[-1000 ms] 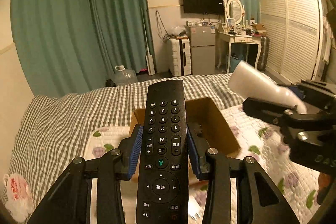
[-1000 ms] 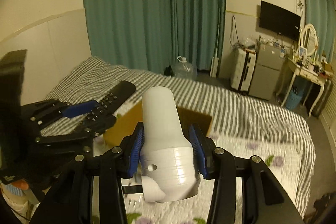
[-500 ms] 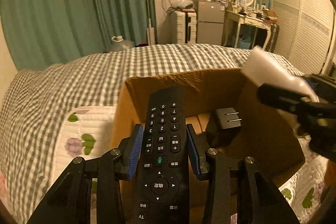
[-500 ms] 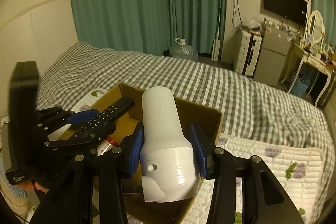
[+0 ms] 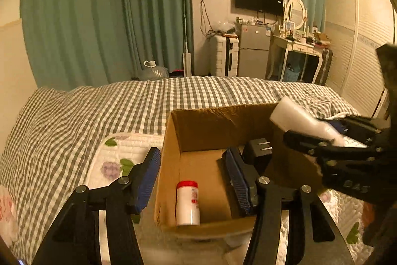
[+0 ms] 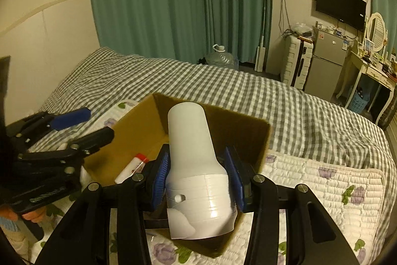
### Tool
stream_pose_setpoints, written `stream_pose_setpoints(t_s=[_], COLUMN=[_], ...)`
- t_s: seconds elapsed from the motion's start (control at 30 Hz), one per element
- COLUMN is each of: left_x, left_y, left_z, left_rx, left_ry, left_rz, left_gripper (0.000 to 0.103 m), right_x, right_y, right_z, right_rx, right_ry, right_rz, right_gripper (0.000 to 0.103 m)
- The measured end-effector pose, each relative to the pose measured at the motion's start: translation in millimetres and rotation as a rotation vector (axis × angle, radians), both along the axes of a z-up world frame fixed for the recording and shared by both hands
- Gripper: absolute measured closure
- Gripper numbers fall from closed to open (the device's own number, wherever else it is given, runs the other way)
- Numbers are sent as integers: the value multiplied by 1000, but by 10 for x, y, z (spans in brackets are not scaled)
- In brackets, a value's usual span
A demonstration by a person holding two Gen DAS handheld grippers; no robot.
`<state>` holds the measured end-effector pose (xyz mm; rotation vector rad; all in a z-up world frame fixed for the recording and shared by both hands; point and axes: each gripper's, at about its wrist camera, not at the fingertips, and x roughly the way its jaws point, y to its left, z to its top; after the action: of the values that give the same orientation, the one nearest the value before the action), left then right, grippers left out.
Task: Organize rigid objects
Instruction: 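Carry the remote into the box with the left tool while the right tool drops the white cylinder in, then grasp the white charger plug with the left tool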
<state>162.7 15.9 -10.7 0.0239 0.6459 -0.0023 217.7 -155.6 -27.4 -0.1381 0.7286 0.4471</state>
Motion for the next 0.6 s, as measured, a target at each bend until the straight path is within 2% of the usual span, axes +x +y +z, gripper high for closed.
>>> stream_pose_setpoints(t_s=[0.07, 0.1, 0.13, 0.2, 0.43, 0.6], left_x=[-52, -76, -101, -155, -479, -620], left_y=[27, 38, 49, 60, 35, -122], left_z=[-39, -66, -92, -107, -111, -321], left_rx=[-7, -5, -1, 1, -18, -32], left_ry=[12, 22, 32, 38, 36, 90], left_rz=[6, 11, 18, 25, 40, 31], left_gripper=[45, 45, 45, 45, 45, 45], right_x=[24, 35, 33, -23, -422, -770], right_y=[43, 40, 26, -68, -335, -533], right_z=[-81, -110, -114, -65, 203, 82], right_rx=[-29, -33, -28, 9, 0, -13], right_ry=[22, 31, 34, 21, -33, -25], right_rz=[-17, -31, -40, -66, -89, -115], right_gripper=[59, 53, 38, 27, 27, 27])
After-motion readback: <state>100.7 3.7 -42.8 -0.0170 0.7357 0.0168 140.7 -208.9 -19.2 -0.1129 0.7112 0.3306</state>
